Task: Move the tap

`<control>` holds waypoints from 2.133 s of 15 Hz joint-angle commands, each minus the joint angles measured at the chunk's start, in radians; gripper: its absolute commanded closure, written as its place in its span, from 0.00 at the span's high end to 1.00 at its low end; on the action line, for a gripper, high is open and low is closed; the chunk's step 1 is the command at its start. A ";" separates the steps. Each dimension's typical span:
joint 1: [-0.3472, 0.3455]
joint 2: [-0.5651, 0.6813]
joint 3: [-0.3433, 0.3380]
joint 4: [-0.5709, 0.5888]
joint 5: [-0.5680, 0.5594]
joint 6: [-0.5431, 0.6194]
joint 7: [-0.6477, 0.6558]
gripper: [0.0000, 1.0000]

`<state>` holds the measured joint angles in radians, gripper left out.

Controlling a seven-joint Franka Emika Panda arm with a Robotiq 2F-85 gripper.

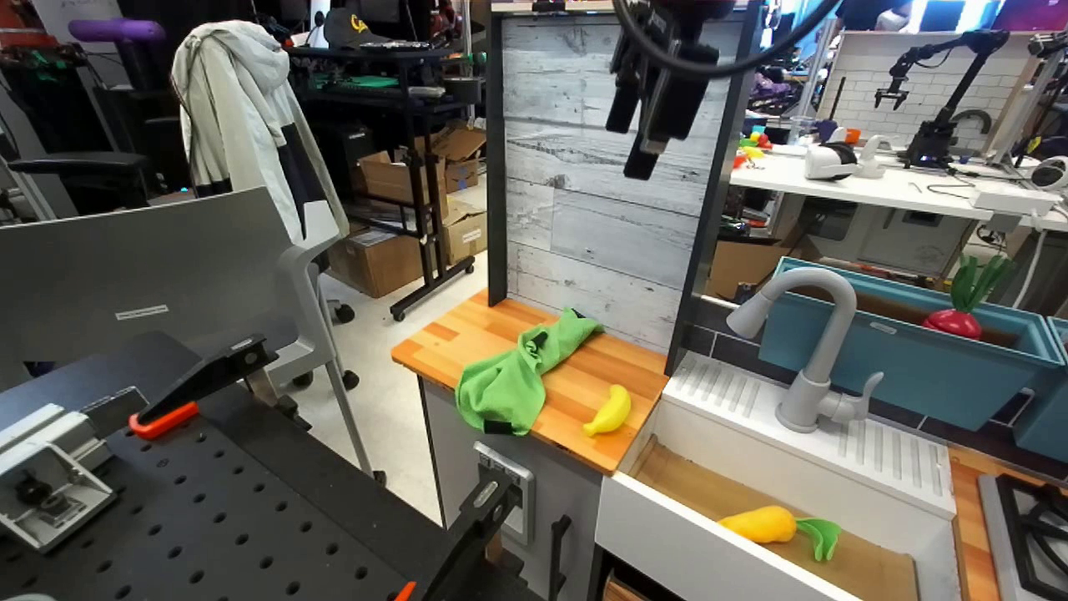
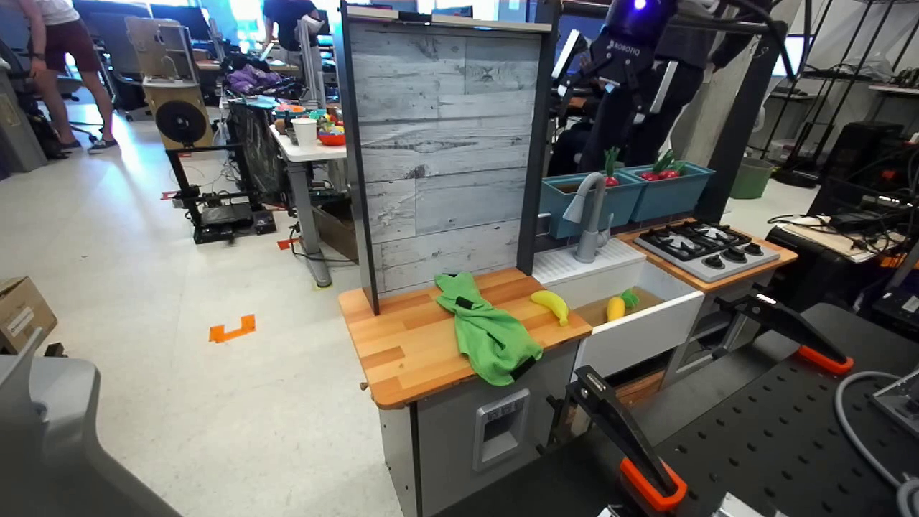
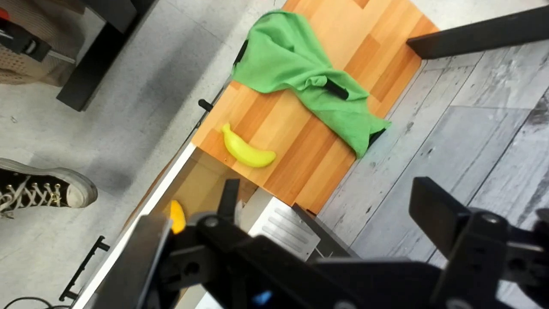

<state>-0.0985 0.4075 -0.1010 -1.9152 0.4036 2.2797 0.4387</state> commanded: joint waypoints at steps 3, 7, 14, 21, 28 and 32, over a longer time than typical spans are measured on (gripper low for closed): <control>-0.017 0.139 -0.009 0.077 0.021 0.115 0.047 1.00; -0.042 0.216 -0.020 0.169 0.025 0.093 0.098 1.00; -0.075 0.385 -0.039 0.415 0.013 0.047 0.262 1.00; -0.080 0.567 -0.052 0.644 -0.022 0.035 0.433 1.00; -0.086 0.702 -0.065 0.807 -0.077 -0.015 0.532 1.00; -0.100 0.743 -0.074 0.864 -0.117 -0.042 0.545 0.70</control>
<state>-0.1808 1.0982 -0.1692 -1.1475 0.3198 2.2863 0.9586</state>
